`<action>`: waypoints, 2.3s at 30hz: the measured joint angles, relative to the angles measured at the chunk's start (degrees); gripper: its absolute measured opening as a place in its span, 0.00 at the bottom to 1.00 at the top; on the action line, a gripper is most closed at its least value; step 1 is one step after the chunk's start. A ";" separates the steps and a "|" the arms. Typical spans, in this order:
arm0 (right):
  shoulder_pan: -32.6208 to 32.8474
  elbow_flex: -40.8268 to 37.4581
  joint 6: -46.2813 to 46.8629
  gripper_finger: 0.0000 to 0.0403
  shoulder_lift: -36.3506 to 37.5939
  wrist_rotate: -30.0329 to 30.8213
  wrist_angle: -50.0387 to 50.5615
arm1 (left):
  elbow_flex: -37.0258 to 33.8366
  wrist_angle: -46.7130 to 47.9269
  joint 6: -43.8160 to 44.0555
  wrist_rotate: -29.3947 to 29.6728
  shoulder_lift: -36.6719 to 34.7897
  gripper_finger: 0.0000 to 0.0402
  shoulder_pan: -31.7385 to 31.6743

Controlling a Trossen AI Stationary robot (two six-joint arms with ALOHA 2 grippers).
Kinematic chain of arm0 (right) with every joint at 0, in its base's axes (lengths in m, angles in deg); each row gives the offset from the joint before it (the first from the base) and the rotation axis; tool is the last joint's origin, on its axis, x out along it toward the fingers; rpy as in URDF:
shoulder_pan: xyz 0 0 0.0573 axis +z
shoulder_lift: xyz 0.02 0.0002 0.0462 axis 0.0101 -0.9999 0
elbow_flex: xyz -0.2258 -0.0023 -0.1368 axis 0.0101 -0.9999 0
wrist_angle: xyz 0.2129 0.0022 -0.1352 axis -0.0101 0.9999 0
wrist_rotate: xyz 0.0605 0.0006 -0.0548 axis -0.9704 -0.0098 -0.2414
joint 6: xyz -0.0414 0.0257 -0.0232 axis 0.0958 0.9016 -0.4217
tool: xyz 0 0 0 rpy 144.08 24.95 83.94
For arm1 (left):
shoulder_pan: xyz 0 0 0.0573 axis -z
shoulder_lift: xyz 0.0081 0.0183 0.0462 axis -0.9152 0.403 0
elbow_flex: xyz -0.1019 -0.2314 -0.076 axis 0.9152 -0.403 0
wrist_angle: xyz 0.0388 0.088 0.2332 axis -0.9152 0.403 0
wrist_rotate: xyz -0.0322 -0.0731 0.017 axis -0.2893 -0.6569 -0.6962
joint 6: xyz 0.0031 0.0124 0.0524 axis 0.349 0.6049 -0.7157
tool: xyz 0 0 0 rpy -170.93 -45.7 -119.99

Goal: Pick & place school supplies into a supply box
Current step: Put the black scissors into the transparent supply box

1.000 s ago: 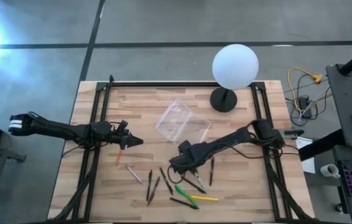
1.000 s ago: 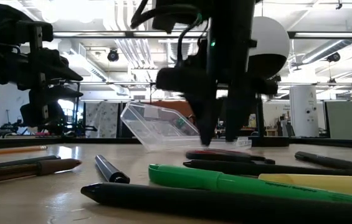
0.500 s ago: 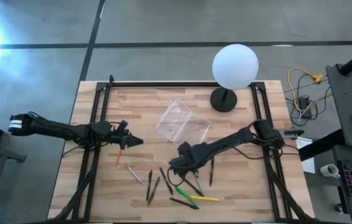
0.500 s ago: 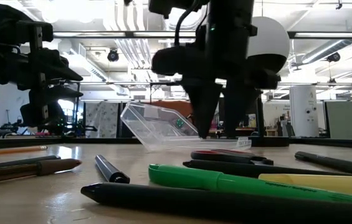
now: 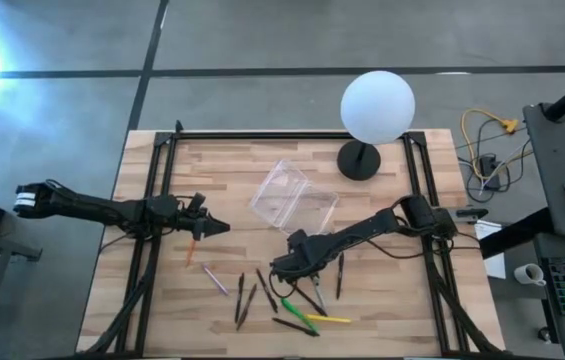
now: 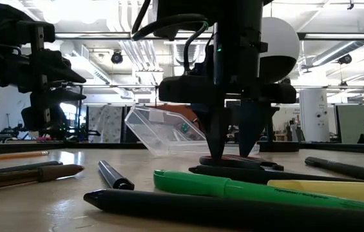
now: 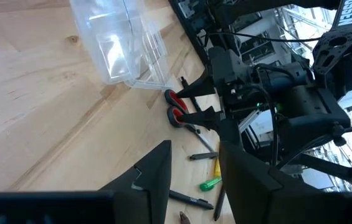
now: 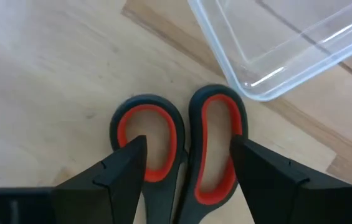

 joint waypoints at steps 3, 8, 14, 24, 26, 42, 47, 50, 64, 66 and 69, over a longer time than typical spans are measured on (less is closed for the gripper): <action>-0.07 0.00 1.31 0.54 0.12 0.17 0.00 | 0.00 -0.02 0.00 0.00 0.00 0.29 0.00; -0.03 -0.02 0.58 0.48 -0.08 -0.11 -0.04 | 0.00 0.00 0.00 0.01 0.00 0.29 0.00; -0.07 0.09 0.21 0.39 -2.19 -3.38 -0.64 | 0.00 0.01 0.00 0.03 0.00 0.29 0.00; -1.18 0.02 -1.41 0.31 -2.51 -4.91 -0.99 | 0.00 0.00 0.00 0.02 0.00 0.29 -0.02; -1.41 0.02 -3.42 0.29 -2.56 -4.83 -1.10 | 0.00 0.00 0.00 0.03 0.00 0.29 0.00; 0.89 -0.32 -17.58 0.15 -1.97 -1.79 -1.92 | 0.20 0.02 6.23 0.39 0.00 0.29 0.00; 1.95 -0.71 -18.36 0.15 -0.31 -0.16 -1.93 | 0.20 0.05 6.25 0.39 0.00 0.29 0.00; 2.33 -0.76 -19.32 0.15 1.26 1.29 -2.90 | 0.20 0.09 6.25 0.42 0.00 0.29 -0.01; 2.10 -0.46 -12.68 0.15 12.73 8.41 -8.77 | -0.23 3.68 7.21 0.42 0.02 0.29 0.00; 1.24 -0.48 -9.55 0.15 14.78 11.25 -9.61 | -0.21 3.75 7.21 0.42 0.02 0.29 0.00; -1.23 -0.82 -3.45 0.15 17.13 17.95 -9.62 | -0.01 3.63 5.98 0.42 0.00 0.29 0.00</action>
